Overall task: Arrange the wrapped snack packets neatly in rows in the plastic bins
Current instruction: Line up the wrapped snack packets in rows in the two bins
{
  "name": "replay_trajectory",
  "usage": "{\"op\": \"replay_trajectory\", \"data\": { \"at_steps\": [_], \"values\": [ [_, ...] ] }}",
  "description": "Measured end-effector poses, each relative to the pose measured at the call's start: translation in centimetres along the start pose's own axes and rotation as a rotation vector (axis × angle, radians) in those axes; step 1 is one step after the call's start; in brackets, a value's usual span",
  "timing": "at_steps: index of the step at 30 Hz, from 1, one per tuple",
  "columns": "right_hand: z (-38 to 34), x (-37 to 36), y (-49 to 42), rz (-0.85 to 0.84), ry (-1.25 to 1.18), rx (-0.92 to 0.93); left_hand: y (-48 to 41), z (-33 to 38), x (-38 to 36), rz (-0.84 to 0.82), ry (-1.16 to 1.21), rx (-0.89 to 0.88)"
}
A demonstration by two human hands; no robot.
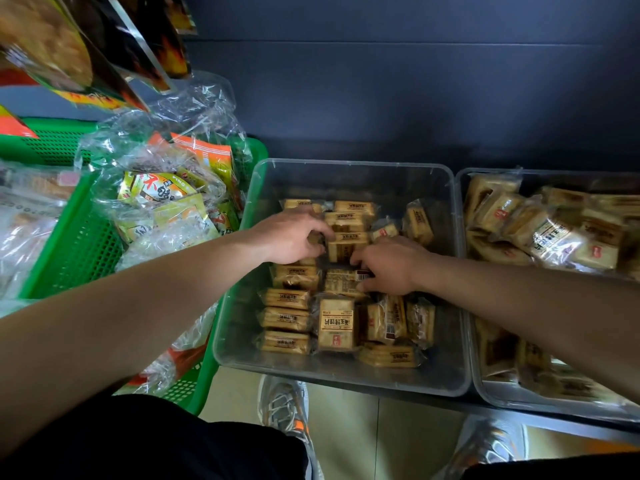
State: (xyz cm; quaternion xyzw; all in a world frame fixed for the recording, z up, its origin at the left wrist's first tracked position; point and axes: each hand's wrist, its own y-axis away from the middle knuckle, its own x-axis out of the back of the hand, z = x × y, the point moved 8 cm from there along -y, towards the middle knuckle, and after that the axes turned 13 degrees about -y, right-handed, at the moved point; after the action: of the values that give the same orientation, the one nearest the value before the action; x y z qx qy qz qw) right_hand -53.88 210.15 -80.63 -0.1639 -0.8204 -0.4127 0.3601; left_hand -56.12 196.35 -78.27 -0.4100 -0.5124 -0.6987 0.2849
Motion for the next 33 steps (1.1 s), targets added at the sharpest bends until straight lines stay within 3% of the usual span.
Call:
{"op": "replay_trajectory", "data": {
  "at_steps": [6, 11, 17, 20, 22, 26, 29, 33],
  "values": [
    [0.9, -0.7, -0.6, -0.127, -0.125, -0.089, 0.2, -0.5, -0.2, -0.037, 0.029, 0.017],
    [1.1, 0.0, -0.5, -0.116, -0.382, -0.109, 0.1, -0.5, 0.0, -0.047, 0.023, 0.026],
    [0.7, 2.9, 0.7, 0.104, -0.625, -0.057, 0.8, -0.1, 2.2, 0.071, 0.113, 0.031],
    [0.7, 6.0, 1.6, 0.277, -0.751, -0.017, 1.2, 0.8, 2.8, 0.050, 0.252, 0.014],
    [0.8, 7.0, 1.9, 0.308, -0.824, -0.016, 1.5, 1.3, 3.1, 0.057, 0.269, 0.011],
    [0.7, 7.6, 2.3, 0.273, -0.881, 0.007, 1.7, 0.9, 4.5, 0.179, 0.241, 0.048],
    [1.5, 7.0, 2.2, 0.212, -0.966, -0.100, 1.9, 1.0, 4.9, 0.192, 0.218, 0.030],
    [2.3, 6.3, 2.3, 0.065, -0.920, -0.203, 2.1, 2.0, 5.0, 0.203, 0.392, -0.014]
  ]
}}
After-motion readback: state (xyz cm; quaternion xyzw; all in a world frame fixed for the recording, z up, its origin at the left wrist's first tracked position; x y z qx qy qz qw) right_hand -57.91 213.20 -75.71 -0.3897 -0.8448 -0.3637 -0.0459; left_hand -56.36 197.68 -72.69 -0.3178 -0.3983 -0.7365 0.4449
